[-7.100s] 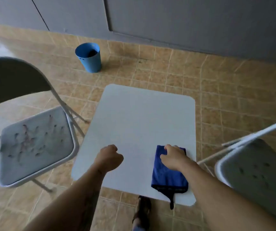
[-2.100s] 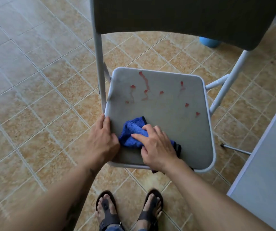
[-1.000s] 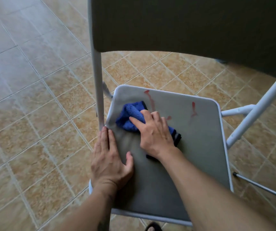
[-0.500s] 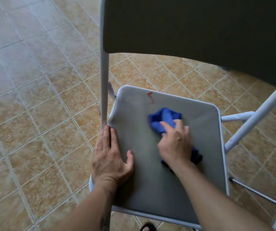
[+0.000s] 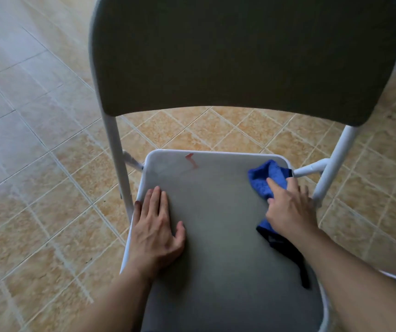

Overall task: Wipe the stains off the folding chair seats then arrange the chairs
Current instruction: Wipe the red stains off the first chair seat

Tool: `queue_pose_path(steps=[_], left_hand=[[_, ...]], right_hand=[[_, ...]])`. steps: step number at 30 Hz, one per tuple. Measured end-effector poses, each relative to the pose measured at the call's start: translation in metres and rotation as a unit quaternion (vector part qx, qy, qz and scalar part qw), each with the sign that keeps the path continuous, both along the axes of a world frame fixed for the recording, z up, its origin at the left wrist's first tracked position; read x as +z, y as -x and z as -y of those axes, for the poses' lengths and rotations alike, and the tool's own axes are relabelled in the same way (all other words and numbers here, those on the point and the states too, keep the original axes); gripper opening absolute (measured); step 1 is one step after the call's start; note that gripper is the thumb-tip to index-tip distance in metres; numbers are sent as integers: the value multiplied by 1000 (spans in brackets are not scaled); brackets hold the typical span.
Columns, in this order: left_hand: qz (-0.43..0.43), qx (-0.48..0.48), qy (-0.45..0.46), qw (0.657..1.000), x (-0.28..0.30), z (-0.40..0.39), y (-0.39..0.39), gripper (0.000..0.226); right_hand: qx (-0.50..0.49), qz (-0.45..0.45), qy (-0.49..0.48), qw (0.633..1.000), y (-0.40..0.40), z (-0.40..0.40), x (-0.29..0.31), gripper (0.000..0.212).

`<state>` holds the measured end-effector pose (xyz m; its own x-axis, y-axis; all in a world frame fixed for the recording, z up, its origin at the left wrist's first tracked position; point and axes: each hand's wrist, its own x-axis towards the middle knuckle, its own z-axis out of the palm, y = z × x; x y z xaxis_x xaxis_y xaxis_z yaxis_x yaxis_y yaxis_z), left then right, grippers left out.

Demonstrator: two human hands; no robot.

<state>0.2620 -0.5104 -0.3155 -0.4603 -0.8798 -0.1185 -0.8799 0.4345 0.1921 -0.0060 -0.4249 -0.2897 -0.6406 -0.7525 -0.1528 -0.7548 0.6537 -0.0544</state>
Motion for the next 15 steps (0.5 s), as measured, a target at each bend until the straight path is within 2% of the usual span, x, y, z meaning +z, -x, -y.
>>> queue_pose_path(steps=[4, 6, 8, 11, 15], left_hand=[[2, -7, 5, 1000, -5, 3, -2, 83], [-3, -4, 2, 1000, -6, 6, -1, 84], [-9, -2, -2, 1000, -7, 7, -2, 84], [-20, -1, -12, 1000, -8, 8, -2, 85], [-37, -1, -19, 999, -9, 12, -3, 86]], right_hand=[[-40, -7, -12, 999, 8, 10, -2, 51], [-82, 22, 13, 996, -6, 28, -4, 50], [-77, 41, 59, 994, -28, 48, -7, 50], [31, 85, 98, 991, -75, 82, -9, 49], [196, 136, 95, 966, -145, 139, -11, 51]])
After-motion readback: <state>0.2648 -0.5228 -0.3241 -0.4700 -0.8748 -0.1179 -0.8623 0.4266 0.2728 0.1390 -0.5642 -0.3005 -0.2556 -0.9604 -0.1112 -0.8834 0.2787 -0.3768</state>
